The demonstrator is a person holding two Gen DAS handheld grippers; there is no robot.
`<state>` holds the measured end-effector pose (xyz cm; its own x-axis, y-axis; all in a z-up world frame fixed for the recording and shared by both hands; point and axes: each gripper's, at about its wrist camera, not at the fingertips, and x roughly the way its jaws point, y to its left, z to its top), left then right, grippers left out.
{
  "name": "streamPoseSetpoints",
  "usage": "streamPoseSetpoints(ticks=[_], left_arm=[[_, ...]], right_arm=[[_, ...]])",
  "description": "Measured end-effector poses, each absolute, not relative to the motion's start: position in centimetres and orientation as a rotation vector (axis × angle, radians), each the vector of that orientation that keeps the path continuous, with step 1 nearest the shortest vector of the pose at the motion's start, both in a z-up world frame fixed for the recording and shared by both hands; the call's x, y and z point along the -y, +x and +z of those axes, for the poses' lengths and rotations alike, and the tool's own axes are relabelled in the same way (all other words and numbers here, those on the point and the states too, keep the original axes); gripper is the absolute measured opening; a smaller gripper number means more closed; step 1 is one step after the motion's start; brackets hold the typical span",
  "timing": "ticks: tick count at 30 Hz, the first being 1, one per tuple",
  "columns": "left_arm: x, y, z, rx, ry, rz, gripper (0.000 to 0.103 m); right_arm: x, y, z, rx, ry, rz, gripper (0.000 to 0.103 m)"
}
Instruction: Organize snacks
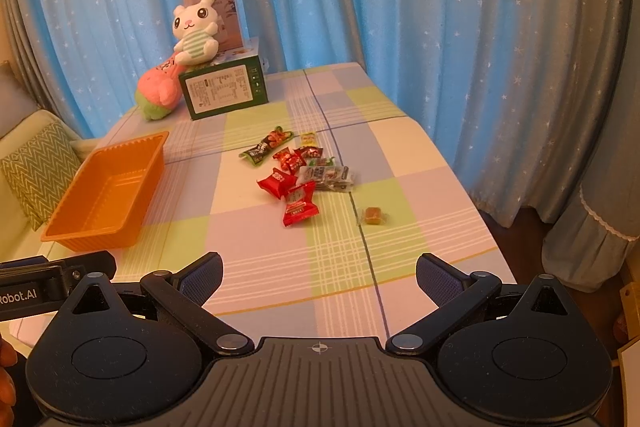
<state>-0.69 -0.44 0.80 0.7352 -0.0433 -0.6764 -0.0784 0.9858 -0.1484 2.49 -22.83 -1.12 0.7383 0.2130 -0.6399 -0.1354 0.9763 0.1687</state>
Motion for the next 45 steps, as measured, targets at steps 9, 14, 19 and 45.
streamPoseSetpoints(ticks=[9,14,19,45], left_arm=[[0.42,-0.68,0.78,-0.746,-0.172,0.019,0.102],[0.40,-0.69,0.75,-0.745,-0.171,0.019,0.102],[0.47,-0.72,0.79,-0.745,-0.172,0.018,0.102],[0.71,-0.72,1.11,-0.747,-0.178,0.014,0.102]], right_arm=[[22.85,2.47,-1.13,-0.716,0.114,0.192,0.102],[22.86,2.46,-1.09,-0.716,0.114,0.192,0.102],[22.88,2.46,-1.07,-0.716,0.113,0.192,0.102],[23.06,2.52,-1.08,-0.715,0.113,0.189,0.102]])
